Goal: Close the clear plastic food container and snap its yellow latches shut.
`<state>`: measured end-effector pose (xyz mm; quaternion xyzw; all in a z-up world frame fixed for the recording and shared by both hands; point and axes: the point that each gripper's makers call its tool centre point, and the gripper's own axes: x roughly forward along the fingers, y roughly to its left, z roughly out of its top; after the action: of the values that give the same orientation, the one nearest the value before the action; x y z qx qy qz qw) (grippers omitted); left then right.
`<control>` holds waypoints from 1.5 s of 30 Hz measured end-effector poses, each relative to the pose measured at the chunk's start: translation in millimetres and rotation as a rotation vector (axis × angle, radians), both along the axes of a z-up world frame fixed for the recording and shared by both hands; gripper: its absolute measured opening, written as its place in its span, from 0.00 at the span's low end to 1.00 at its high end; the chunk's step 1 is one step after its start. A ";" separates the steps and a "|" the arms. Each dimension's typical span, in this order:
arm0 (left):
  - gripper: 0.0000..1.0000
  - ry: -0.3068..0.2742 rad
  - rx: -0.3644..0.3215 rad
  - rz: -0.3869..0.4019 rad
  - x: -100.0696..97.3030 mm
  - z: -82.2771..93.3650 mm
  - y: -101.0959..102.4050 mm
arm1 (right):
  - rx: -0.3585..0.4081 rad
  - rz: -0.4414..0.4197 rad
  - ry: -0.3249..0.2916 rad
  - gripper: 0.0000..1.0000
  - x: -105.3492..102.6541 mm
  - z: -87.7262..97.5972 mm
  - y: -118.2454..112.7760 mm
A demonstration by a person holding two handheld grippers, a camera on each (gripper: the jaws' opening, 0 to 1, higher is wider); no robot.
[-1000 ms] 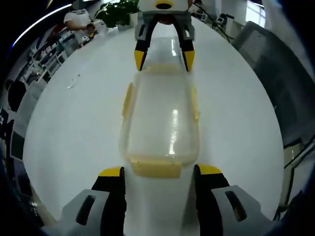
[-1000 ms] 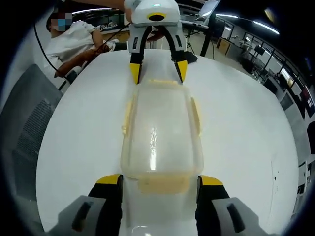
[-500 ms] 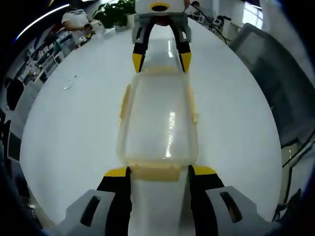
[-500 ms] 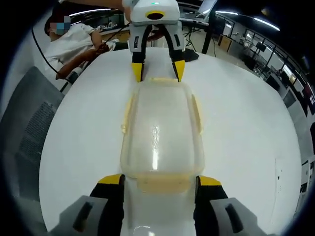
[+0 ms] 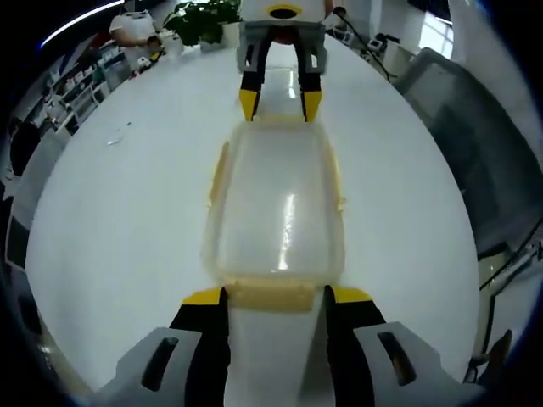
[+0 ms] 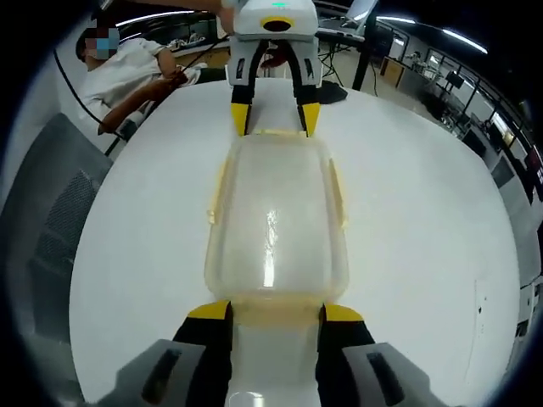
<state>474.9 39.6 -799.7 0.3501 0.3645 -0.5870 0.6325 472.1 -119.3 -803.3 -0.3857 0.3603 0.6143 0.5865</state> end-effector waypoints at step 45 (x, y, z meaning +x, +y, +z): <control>0.35 -0.035 0.118 0.046 0.5 22.6 8.5 | -0.023 0.001 -0.011 0.33 -0.6 24.9 3.8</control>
<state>475.4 48.1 -777.1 0.3885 0.3954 -0.5436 0.6303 471.5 -115.5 -778.4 -0.3961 0.3640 0.6083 0.5836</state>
